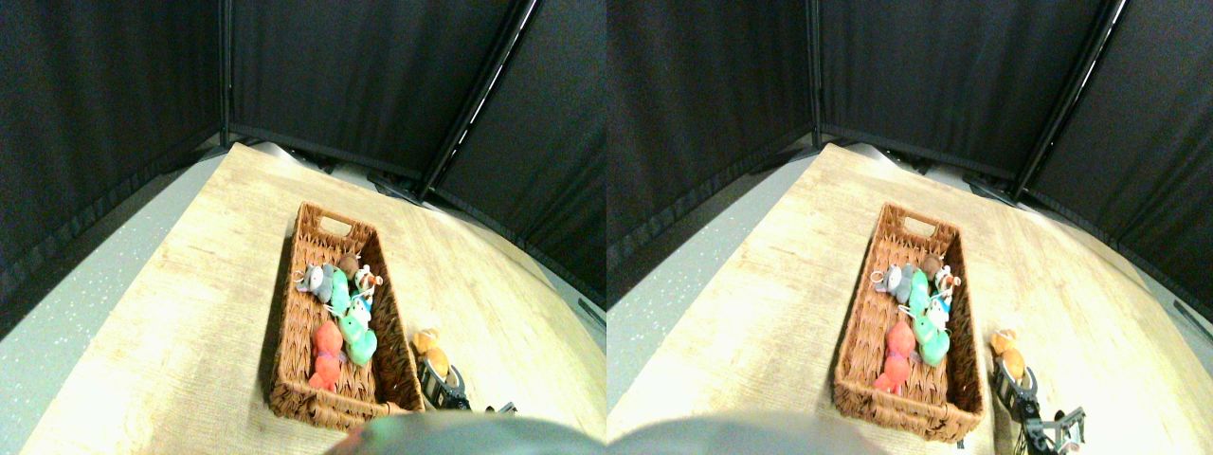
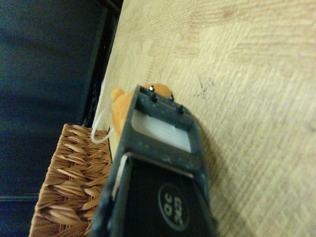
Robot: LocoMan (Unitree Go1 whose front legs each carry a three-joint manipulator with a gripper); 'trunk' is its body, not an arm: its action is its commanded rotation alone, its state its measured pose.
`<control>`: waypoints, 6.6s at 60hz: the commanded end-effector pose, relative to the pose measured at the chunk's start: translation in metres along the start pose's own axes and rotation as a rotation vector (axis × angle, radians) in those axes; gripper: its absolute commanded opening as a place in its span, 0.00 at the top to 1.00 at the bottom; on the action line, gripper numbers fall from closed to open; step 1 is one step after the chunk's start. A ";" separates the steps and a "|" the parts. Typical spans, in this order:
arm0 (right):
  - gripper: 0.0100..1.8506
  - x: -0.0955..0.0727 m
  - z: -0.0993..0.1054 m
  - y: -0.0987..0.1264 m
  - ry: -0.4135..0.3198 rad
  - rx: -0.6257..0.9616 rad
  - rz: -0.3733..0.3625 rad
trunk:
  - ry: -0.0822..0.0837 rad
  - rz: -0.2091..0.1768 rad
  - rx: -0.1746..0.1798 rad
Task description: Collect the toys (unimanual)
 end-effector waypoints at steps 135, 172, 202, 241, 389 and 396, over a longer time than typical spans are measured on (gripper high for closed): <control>0.97 0.011 -0.019 0.110 0.057 -0.277 0.363 | -0.035 -0.007 -0.006; 0.97 -0.004 -0.087 0.160 0.286 -0.354 0.405 | -0.101 0.070 -0.112; 0.97 0.010 -0.143 0.146 0.398 -0.359 0.391 | -0.112 0.130 -0.160; 0.32 0.009 -0.107 0.149 0.198 -0.455 0.372 | -0.084 0.079 -0.097; 0.59 0.013 0.013 0.010 -0.197 0.045 0.145 | 0.019 -0.004 0.016; 0.61 0.014 0.013 0.009 -0.213 0.058 0.148 | 0.016 -0.005 0.019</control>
